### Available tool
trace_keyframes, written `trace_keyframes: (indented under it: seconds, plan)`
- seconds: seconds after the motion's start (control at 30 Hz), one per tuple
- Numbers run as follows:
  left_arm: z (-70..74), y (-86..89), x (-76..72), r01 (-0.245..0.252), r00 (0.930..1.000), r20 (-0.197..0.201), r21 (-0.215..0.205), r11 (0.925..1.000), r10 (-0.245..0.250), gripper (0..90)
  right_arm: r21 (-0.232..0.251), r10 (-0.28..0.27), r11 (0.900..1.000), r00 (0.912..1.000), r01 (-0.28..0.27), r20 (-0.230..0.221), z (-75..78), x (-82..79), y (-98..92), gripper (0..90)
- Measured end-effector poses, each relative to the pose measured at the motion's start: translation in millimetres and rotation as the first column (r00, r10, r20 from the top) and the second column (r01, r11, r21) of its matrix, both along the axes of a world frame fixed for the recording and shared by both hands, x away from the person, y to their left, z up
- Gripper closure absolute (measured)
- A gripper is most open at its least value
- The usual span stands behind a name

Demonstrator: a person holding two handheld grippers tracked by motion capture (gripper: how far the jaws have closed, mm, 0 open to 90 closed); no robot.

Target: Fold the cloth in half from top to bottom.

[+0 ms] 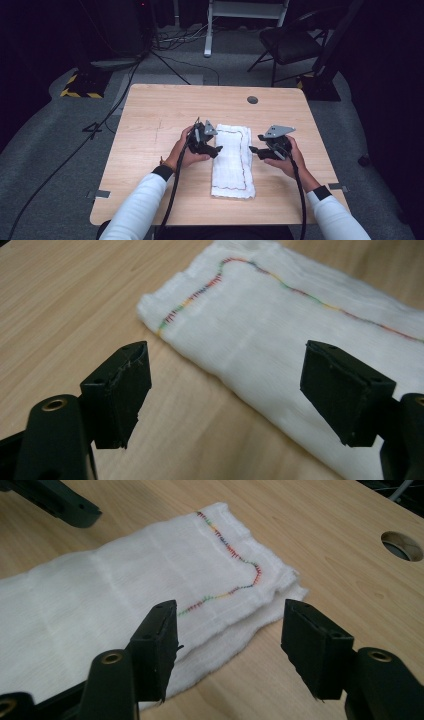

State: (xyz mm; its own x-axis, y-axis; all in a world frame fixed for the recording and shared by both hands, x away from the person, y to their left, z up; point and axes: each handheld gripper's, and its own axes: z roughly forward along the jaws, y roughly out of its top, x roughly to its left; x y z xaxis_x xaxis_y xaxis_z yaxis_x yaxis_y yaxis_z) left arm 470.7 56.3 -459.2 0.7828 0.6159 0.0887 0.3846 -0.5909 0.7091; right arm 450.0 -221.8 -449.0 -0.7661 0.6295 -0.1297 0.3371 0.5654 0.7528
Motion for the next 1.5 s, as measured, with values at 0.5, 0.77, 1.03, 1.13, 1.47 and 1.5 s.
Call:
trace_keyframes:
  seconds: [0.5, 0.77, 1.03, 1.13, 1.47, 1.5]
  plan:
    - [-17.3, -14.5, 61.4, -0.118, 0.9915, -0.053, 0.012, 0.9929, 0.118, 21.2, 0.004, -0.103, 0.995, 0.9920, 0.103, -0.073, -17.7, 66.2, 13.8, 42.0]
    - [-26.4, -19.8, 78.5, -0.189, 0.9790, -0.079, 0.002, 0.9821, 0.188, 21.5, -0.013, -0.161, 0.987, 0.9812, 0.161, -0.106, -25.3, 86.0, 15.2, 41.8]
    - [-31.4, -27.0, 82.6, -0.218, 0.9706, -0.105, 0.000, 0.9760, 0.216, 21.9, -0.023, -0.170, 0.985, 0.9705, 0.169, -0.171, -38.2, 95.0, 18.6, 41.2]
    - [-35.8, -23.4, 83.7, -0.227, 0.9660, -0.133, -0.029, 0.9734, 0.221, 21.1, -0.007, -0.174, 0.984, 0.9664, 0.175, -0.189, -39.7, 96.0, 16.8, 40.9]
    - [-36.1, -17.8, 80.0, -0.114, 0.9829, -0.155, -0.084, 0.9899, 0.100, 45.5, 0.021, -0.130, 0.990, 0.9647, 0.139, -0.229, -39.6, 95.1, 18.3, 62.1]
    - [-35.4, -18.0, 79.2, -0.103, 0.9820, -0.168, -0.090, 0.9907, 0.086, 52.8, 0.028, -0.128, 0.990, 0.9639, 0.138, -0.234, -39.6, 94.4, 18.8, 65.9]
